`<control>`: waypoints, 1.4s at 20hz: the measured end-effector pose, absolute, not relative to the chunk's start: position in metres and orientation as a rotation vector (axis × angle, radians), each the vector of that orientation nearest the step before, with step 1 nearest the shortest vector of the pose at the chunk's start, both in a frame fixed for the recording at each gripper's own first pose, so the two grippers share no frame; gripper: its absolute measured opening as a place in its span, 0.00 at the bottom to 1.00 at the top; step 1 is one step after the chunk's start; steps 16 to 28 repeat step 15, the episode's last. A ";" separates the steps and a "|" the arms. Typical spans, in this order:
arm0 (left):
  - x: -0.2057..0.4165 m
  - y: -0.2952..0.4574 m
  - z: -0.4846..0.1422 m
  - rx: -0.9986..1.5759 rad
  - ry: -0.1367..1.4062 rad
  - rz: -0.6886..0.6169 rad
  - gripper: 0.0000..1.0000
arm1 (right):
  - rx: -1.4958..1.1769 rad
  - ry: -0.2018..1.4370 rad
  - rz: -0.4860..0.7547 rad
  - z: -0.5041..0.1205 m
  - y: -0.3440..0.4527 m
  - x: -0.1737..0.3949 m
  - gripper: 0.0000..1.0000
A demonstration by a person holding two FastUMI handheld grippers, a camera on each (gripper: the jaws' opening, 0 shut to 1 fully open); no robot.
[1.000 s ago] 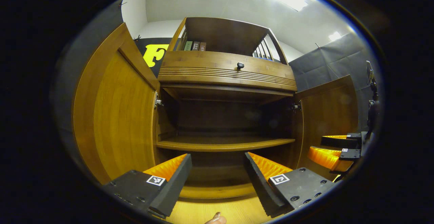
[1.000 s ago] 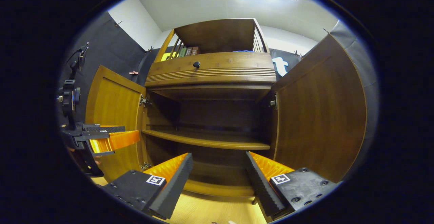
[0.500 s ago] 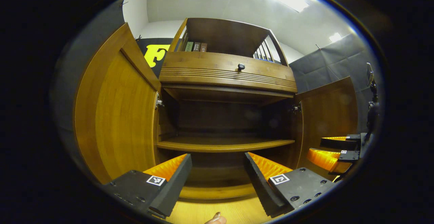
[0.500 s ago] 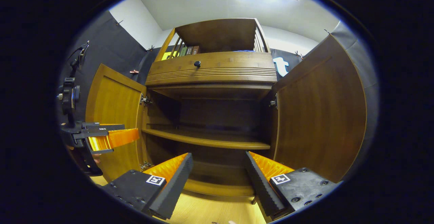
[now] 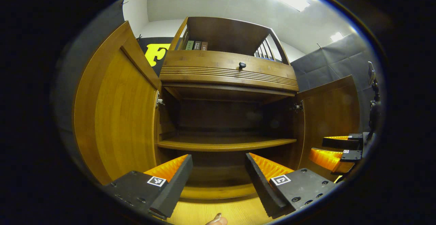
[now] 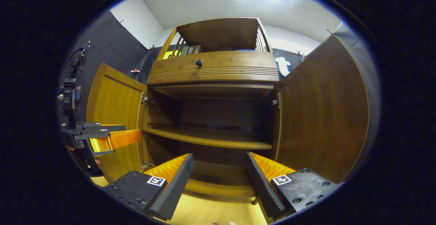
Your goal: Open the right door of the double-door shoe cabinet with the right hand, and open the left door with the left hand.
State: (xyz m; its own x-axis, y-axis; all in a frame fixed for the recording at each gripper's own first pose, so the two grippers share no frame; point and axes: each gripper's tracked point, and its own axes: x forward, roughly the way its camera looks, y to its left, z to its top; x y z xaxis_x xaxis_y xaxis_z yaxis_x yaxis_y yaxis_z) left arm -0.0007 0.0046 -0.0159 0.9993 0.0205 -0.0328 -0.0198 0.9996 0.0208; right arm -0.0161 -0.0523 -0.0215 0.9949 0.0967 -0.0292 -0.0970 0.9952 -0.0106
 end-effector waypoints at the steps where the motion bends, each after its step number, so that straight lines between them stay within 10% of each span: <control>1: -0.001 0.005 -0.016 0.020 0.033 0.020 0.96 | -0.007 0.028 0.103 -0.020 -0.051 -0.016 0.95; 28: 0.001 0.013 -0.023 0.008 0.046 0.032 0.96 | -0.003 0.032 0.101 -0.022 -0.051 -0.015 0.97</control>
